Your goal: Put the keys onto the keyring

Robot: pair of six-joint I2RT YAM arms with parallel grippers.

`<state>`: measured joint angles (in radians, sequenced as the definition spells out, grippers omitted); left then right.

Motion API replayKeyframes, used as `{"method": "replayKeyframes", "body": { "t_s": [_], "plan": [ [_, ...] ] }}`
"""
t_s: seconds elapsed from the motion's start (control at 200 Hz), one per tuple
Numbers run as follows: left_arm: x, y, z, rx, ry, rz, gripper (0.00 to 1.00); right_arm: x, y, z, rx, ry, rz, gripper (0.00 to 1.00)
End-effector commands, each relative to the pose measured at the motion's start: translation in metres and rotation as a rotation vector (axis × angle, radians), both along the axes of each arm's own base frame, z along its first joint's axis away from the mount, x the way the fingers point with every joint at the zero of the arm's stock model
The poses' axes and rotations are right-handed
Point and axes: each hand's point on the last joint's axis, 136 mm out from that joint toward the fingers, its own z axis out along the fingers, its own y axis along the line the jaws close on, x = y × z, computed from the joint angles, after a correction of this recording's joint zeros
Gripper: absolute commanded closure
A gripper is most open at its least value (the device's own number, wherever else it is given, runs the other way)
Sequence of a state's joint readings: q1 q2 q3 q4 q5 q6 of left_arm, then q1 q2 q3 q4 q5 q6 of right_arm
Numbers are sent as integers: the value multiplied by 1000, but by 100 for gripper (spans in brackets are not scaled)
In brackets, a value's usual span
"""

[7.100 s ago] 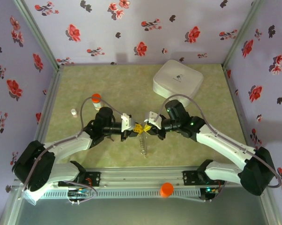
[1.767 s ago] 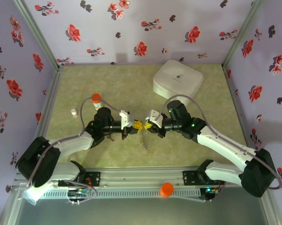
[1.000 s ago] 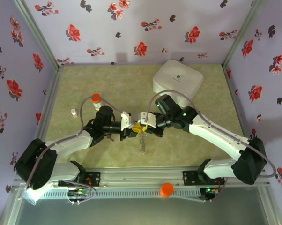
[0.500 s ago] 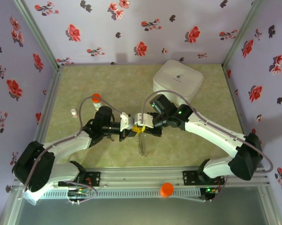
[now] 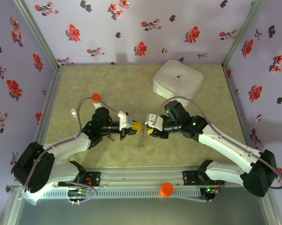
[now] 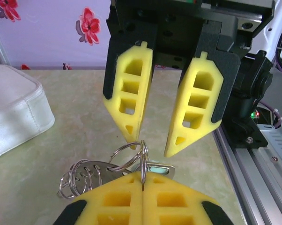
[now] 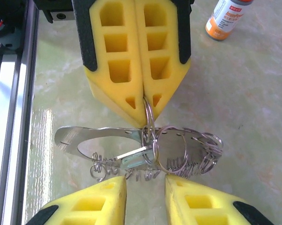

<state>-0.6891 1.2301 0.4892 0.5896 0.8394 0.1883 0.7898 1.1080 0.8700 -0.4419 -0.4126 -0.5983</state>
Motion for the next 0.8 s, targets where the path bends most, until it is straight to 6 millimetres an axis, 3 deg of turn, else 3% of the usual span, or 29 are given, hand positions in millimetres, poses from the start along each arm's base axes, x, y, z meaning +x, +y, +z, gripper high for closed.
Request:
{"method": "replayKeyframes", "body": {
  "t_s": [0.0,0.395,0.675,0.795],
  "plan": [
    [-1,-3,13,-55,-28,-22,100,2,5,12,63,-13,-11,73],
    [-2,-3,13,-54,-28,-29,100,0,12,24,111,-9,14,80],
    [-3,-3,14,-54,-34,-30,100,0,12,23,102,-4,13,98],
    [-3,-2,17,-66,-39,-25,100,5,6,17,61,-11,-26,100]
  ]
}}
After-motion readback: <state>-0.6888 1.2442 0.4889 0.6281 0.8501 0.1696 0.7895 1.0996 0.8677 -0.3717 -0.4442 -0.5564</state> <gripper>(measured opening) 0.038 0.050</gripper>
